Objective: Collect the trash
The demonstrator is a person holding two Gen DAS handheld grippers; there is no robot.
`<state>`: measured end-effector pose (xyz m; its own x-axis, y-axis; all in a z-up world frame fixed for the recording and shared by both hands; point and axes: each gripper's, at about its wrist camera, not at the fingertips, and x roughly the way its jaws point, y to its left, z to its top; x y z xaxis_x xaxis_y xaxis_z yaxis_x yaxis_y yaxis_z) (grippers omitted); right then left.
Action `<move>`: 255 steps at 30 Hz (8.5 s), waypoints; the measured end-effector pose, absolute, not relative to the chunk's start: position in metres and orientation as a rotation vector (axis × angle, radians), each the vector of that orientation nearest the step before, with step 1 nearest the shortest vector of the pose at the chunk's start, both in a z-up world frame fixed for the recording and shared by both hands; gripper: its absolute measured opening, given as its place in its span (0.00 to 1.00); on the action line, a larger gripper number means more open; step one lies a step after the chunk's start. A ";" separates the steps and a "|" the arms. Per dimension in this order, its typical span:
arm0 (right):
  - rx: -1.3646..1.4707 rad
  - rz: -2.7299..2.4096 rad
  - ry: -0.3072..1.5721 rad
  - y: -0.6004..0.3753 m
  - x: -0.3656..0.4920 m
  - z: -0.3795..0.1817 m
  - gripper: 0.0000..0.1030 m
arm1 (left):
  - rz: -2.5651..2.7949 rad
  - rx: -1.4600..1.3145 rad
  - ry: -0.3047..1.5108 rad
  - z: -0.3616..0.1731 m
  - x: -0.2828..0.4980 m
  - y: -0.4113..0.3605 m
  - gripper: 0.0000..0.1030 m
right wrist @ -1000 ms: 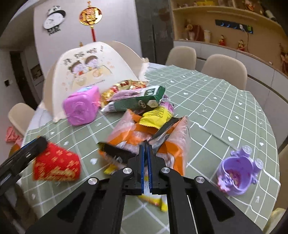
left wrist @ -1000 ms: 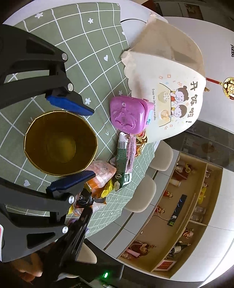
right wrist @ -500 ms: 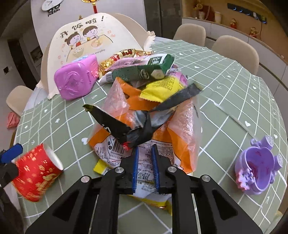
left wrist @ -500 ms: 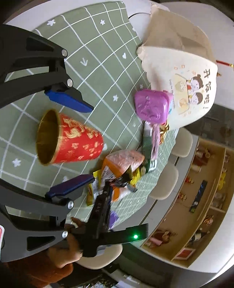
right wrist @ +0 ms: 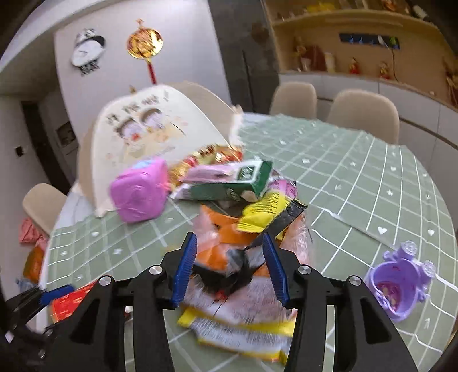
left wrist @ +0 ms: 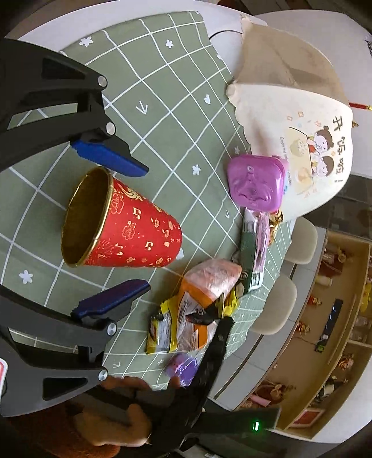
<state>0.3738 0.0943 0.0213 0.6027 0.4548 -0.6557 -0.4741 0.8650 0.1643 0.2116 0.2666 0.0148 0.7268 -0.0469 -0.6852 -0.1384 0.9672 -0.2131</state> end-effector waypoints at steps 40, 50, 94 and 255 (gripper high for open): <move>-0.215 0.559 0.536 -0.029 0.238 0.051 0.23 | 0.043 -0.276 0.682 0.044 0.193 0.222 0.62; -0.213 0.581 0.582 -0.031 0.229 0.028 0.23 | 0.021 -0.376 0.865 0.015 0.246 0.223 0.69; -0.006 0.044 0.524 -0.363 0.163 0.017 0.23 | -0.641 -0.091 0.771 0.008 0.249 -0.169 0.56; -0.182 0.574 0.847 0.024 0.305 0.003 0.29 | 0.222 -0.564 0.516 0.013 0.217 0.294 0.42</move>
